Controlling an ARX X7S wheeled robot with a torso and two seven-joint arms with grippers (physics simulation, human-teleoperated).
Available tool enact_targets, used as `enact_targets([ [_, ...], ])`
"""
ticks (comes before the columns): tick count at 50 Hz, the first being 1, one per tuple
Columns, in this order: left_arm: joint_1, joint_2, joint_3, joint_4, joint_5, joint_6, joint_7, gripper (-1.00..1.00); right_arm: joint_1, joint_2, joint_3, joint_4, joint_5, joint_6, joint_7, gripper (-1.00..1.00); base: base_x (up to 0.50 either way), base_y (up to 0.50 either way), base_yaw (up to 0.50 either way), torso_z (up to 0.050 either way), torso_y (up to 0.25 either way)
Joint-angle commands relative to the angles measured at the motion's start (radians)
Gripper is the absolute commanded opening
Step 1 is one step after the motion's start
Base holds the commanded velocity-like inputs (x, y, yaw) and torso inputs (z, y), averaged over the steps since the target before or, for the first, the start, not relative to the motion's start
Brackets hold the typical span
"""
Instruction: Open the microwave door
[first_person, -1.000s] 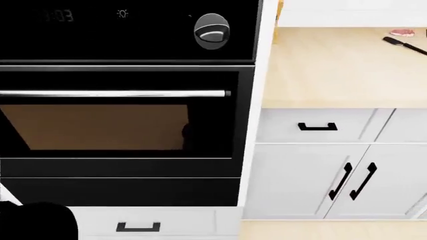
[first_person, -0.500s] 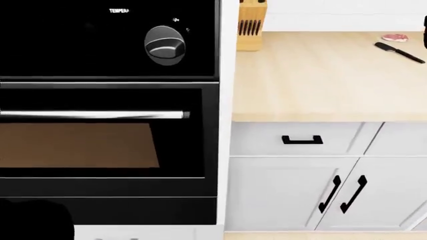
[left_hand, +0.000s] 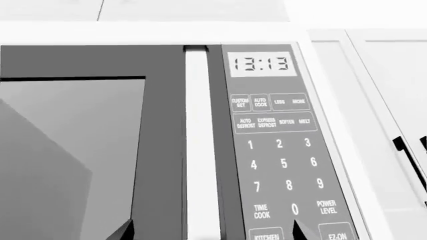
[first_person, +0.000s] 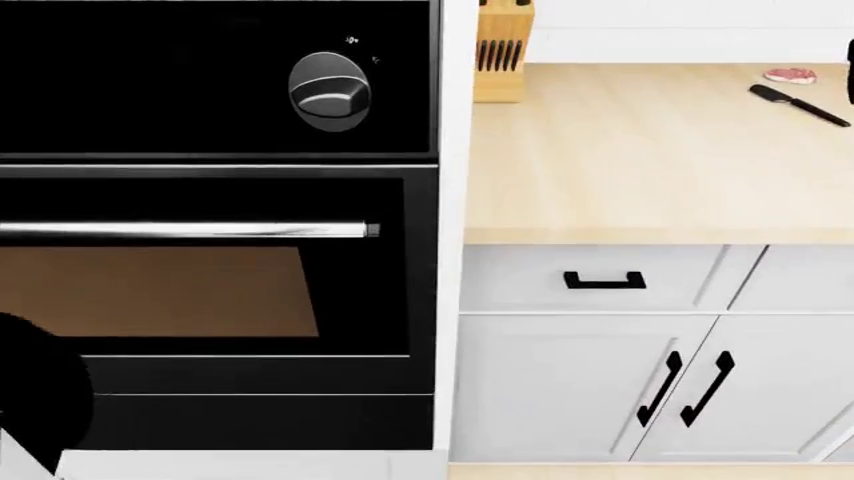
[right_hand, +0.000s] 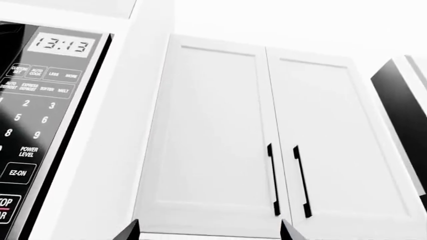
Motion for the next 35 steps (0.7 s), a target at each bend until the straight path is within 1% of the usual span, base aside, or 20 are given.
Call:
enact_targets([
  [1,-0.151,-0.013,0.109,-0.282,0.060,0.030,0.041,1.00,-0.027,0.008,0.001,-0.007,0.000,-0.018,0.006,1.00,0.00,0.00,0.00,0.000,0.000],
  [9,-0.217,-0.012,0.184,-0.461,0.115,0.113,0.092,1.00,-0.025,0.014,-0.010,-0.009,0.004,-0.024,0.016,1.00,0.00,0.00,0.00,0.000,0.000],
  [15,-0.242,-0.008,0.229,-0.559,0.149,0.167,0.119,1.00,-0.020,0.021,-0.015,-0.007,0.008,-0.029,0.020,1.00,0.00,0.00,0.00,0.000,0.000],
  [24,-0.279,-0.001,0.281,-0.655,0.185,0.221,0.149,1.00,-0.011,0.034,-0.019,-0.006,0.018,-0.036,0.028,1.00,0.00,0.00,0.00,0.000,0.000],
  [35,-0.290,0.012,0.311,-0.739,0.208,0.271,0.166,1.00,-0.010,0.044,-0.026,-0.004,0.018,-0.047,0.030,1.00,0.00,0.00,0.00,0.000,0.000],
])
